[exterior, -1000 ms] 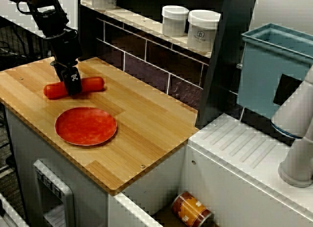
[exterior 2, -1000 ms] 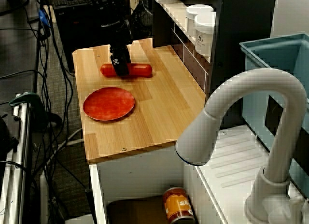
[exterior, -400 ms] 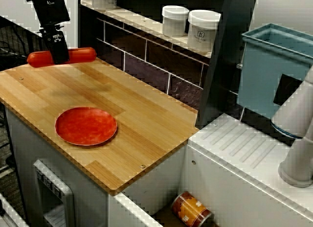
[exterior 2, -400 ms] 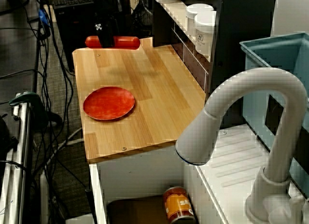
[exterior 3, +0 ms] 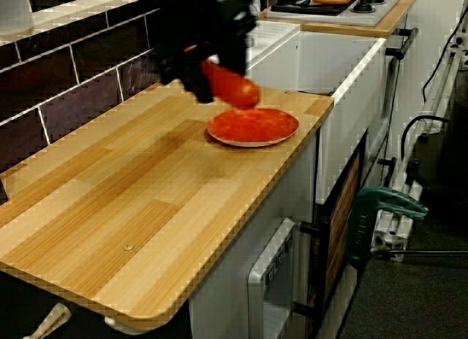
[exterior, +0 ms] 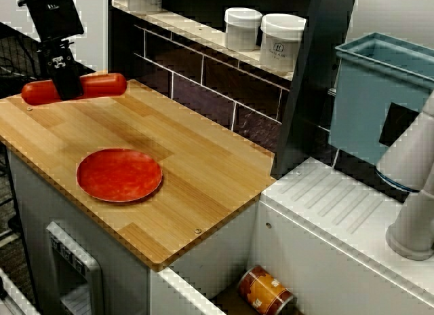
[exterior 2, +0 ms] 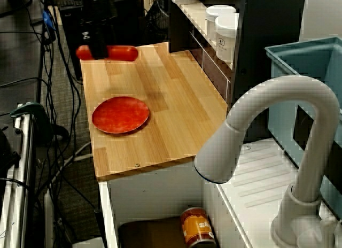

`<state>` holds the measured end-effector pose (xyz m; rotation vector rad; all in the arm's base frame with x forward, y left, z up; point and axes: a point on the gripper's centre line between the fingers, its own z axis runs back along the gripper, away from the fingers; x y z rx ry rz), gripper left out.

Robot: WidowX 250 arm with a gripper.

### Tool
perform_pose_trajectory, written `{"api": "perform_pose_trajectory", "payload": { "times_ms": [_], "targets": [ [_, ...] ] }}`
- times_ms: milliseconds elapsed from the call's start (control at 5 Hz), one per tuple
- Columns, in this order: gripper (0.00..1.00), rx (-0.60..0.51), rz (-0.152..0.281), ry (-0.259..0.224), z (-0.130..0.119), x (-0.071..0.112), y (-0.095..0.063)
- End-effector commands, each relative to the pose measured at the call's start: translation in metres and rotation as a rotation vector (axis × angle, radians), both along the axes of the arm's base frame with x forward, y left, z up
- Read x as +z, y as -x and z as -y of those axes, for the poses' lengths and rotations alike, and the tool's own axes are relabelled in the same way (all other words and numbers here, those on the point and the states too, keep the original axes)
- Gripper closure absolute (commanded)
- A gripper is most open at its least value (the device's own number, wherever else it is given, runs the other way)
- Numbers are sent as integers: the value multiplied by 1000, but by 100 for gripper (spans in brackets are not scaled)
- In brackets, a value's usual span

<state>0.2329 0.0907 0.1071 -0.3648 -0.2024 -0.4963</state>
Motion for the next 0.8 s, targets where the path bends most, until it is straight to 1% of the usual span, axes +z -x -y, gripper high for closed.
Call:
{"api": "perform_pose_trajectory", "payload": {
  "times_ms": [0,200,400,600],
  "targets": [
    [100,-42,111,-95,25,-12,30],
    [100,-61,136,-129,44,-28,28],
    [100,-33,144,-126,57,-44,18],
    [100,-27,129,-141,60,-56,5]
  ]
}}
